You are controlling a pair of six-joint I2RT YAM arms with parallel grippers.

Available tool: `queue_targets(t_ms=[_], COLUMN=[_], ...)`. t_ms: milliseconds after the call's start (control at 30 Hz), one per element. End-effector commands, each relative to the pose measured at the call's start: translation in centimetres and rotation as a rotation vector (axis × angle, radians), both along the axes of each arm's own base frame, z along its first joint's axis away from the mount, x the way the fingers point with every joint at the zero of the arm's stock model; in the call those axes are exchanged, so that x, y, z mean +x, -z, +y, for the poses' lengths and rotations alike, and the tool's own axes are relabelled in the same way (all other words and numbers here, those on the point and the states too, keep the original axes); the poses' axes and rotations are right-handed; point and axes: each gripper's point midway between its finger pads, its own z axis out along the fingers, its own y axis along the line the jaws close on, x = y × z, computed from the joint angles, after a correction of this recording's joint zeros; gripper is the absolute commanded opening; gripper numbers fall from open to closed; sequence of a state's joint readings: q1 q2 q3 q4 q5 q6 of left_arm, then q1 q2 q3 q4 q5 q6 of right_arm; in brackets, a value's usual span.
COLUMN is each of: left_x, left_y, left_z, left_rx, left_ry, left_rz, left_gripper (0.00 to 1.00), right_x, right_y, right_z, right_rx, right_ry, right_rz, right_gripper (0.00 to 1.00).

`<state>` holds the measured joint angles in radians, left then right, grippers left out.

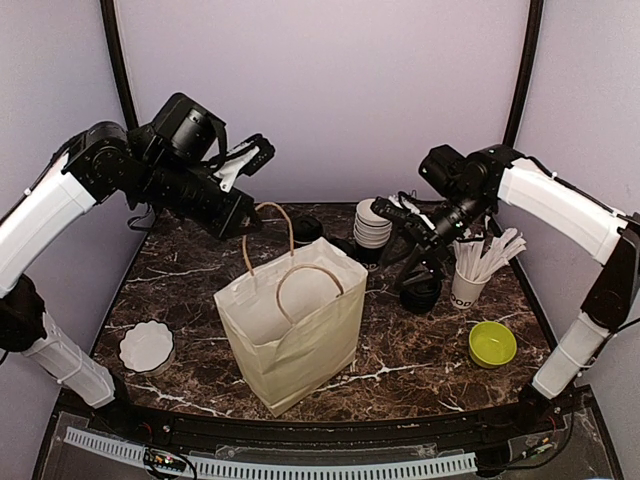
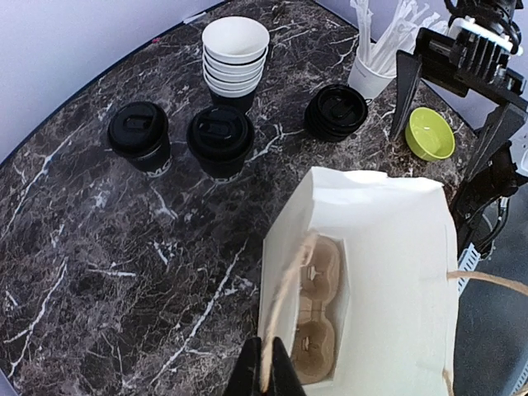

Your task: Pack the takeout coffee

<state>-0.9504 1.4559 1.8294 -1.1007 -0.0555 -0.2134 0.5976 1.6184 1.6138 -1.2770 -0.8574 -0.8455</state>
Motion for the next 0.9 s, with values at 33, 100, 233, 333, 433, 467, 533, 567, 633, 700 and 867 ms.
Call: queue_targets(t_ms=[33, 100, 233, 333, 433, 467, 533, 567, 633, 700, 867], left_x=[1.3, 1.0, 0.1, -2.6, -5.5, -6.8, -8.7, -9.4, -11.7, -13.7, -16.5], left_y=[-2.7, -2.8, -3.5, -3.8, -3.7, -3.6, -3.2, -2.6, -2.0, -1.5, -1.4], left_z=[-3.1, -3.7, -4.4, -5.5, -6.6, -6.9, -7.1, -7.2, -7.5, -7.7, -7.5], left_rx=[-0.049, -0.063, -0.108, -0.189, -0.24, -0.254, -0.272, -0.272, -0.3, -0.307, -0.332], left_ry=[0.149, 0.182, 0.235, 0.349, 0.455, 0.49, 0.539, 0.555, 0.608, 0.65, 0.693], left_rz=[-0.12, -0.107, -0.097, -0.048, 0.005, 0.023, 0.066, 0.095, 0.18, 0.24, 0.266], left_gripper=[0.0, 0.0, 0.0, 0.0, 0.0, 0.0, 0.0, 0.0, 0.0, 0.01, 0.02], right_x=[2.5, 3.1, 3.8, 4.3, 4.7, 4.8, 5.0, 5.1, 5.2, 5.3, 4.9], right_y=[-1.8, -2.3, -2.7, -2.7, -2.8, -2.9, -2.8, -2.7, -2.4, -2.2, -2.1], right_z=[-0.3, -0.7, -1.2, -1.3, -1.4, -1.5, -1.6, -1.5, -1.6, -1.7, -1.6], right_rx=[0.065, 0.083, 0.11, 0.117, 0.12, 0.119, 0.116, 0.112, 0.104, 0.097, 0.106], right_ry=[0.064, 0.075, 0.095, 0.11, 0.12, 0.122, 0.127, 0.128, 0.134, 0.136, 0.126], right_rz=[0.021, 0.036, 0.045, 0.048, 0.055, 0.058, 0.055, 0.054, 0.055, 0.062, 0.079], right_gripper=[0.81, 0.8, 0.8, 0.8, 0.8, 0.8, 0.8, 0.8, 0.8, 0.8, 0.8])
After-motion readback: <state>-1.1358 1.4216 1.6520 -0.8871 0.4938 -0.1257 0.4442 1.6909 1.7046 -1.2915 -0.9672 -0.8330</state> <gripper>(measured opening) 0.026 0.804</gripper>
